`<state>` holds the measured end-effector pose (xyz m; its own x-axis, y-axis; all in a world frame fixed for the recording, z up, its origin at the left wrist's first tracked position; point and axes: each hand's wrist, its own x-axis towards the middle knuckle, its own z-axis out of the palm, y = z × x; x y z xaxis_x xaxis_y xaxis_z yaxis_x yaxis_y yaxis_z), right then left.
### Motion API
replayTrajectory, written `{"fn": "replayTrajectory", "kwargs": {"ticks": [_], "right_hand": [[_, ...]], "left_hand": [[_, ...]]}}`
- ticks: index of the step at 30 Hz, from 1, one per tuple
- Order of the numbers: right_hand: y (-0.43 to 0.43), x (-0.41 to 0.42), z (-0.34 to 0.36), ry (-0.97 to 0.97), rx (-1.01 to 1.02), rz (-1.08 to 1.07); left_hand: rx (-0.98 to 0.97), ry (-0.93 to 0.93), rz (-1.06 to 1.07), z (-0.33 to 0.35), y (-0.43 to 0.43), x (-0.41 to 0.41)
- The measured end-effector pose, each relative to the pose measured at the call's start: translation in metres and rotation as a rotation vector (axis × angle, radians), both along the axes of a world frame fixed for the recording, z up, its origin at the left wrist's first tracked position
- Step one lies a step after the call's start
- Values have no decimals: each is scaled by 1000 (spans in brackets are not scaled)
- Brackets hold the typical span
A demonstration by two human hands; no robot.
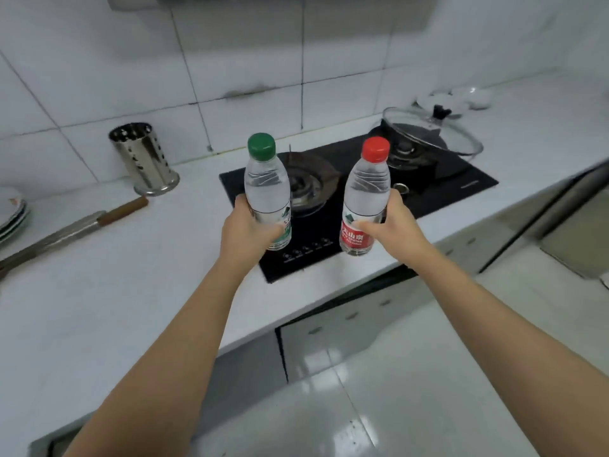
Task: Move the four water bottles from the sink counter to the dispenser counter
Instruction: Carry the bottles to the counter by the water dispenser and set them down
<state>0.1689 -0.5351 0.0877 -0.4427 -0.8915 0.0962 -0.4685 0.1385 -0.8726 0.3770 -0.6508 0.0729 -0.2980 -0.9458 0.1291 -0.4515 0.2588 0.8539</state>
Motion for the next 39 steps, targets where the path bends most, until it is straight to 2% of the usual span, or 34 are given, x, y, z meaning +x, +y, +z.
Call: {"fn": "replayTrajectory", "kwargs": {"ticks": [8, 17, 26, 39], "right_hand": [[114, -93, -10, -56, -1, -313], [214, -149, -26, -22, 62, -603], [263, -160, -40, -7, 86, -835], [294, -172, -49, -63, -4, -1096]], "left_hand": [[43, 2, -282, -10, 57, -135], [28, -36, -557, -21, 113, -244], [46, -92, -766, -31, 147, -301], [50, -82, -905, -36, 153, -347]]}}
